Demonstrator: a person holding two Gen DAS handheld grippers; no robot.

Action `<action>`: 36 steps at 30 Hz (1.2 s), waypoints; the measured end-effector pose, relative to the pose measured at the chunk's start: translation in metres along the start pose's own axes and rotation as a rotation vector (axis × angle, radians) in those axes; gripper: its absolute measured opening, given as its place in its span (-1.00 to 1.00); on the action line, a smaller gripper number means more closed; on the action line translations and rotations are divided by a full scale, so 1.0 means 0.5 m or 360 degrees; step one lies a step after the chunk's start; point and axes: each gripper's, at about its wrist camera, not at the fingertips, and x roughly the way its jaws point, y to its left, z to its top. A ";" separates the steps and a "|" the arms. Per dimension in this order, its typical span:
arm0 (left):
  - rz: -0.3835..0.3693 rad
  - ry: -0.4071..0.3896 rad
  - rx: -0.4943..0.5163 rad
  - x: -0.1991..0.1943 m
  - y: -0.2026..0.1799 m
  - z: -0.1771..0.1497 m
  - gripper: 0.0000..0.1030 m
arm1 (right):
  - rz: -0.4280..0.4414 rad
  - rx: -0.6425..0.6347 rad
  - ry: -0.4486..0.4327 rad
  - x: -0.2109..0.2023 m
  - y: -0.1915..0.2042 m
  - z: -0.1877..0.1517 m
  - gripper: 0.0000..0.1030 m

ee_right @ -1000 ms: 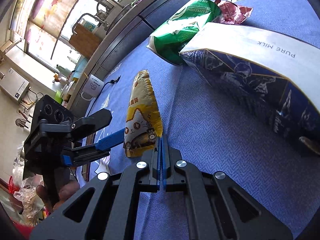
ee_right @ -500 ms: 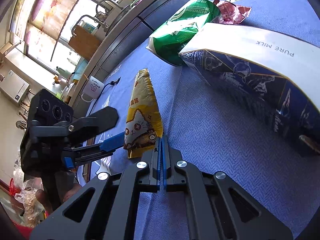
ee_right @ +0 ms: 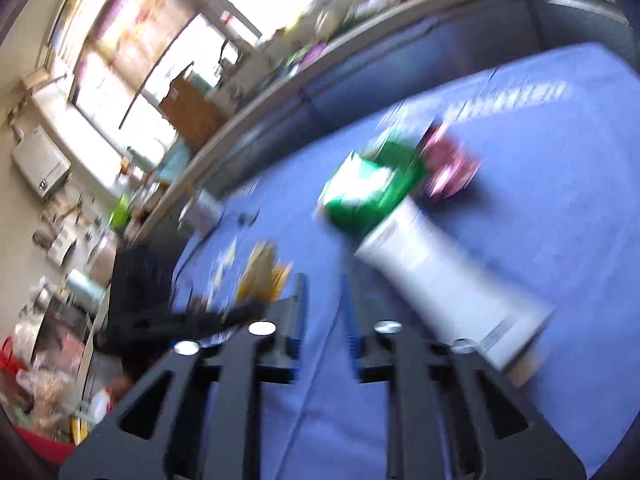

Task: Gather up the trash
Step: 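Lift the yellow cone packet with the left tool while the right tool grasps the pink wrapper, then carry the cone packet and pink wrapper to the beige bin and open both tools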

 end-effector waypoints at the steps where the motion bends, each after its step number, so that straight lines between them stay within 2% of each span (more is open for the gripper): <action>1: -0.0046 0.0000 -0.0020 -0.005 0.002 0.001 -0.96 | -0.0040 0.0046 -0.0016 -0.007 -0.028 0.038 -0.37; 5: -0.0112 0.0027 -0.0002 0.001 -0.017 -0.004 -0.96 | -0.0204 0.0262 0.0074 0.037 -0.155 0.131 -0.37; 8: -0.0117 0.0059 0.0028 0.014 -0.038 -0.011 -0.96 | -0.0126 0.0398 0.0162 0.080 -0.221 0.147 -0.37; 14: -0.0082 0.0091 0.0066 0.023 -0.065 -0.017 -0.96 | 0.0024 0.0518 0.0236 0.150 -0.250 0.153 -0.41; 15: -0.0077 0.0093 0.0071 0.025 -0.072 -0.018 -0.96 | 0.0031 0.0508 0.0251 0.154 -0.248 0.153 -0.65; 16: -0.0072 0.0098 0.0081 0.025 -0.078 -0.021 -0.96 | 0.0020 0.0481 0.0254 0.151 -0.240 0.153 -0.98; 17: -0.0071 0.0103 0.0094 0.021 -0.076 -0.025 -0.96 | -0.0004 0.0457 0.0225 0.142 -0.238 0.158 -0.98; 23: -0.0081 0.0153 0.0182 0.045 -0.143 -0.032 -0.96 | -0.0123 0.0421 -0.0044 -0.005 -0.245 0.121 -0.98; 27: -0.0102 0.0218 0.0297 0.080 -0.211 -0.049 -0.96 | -0.0059 0.0546 -0.0203 -0.129 -0.291 0.046 -0.98; 32: -0.0128 0.0387 0.0460 0.168 -0.315 -0.084 -0.96 | -0.0024 0.0656 -0.0354 -0.266 -0.336 -0.057 -0.98; 36: -0.0150 0.0535 0.0588 0.257 -0.408 -0.118 -0.96 | -0.0128 0.0676 -0.0522 -0.375 -0.376 -0.099 -0.98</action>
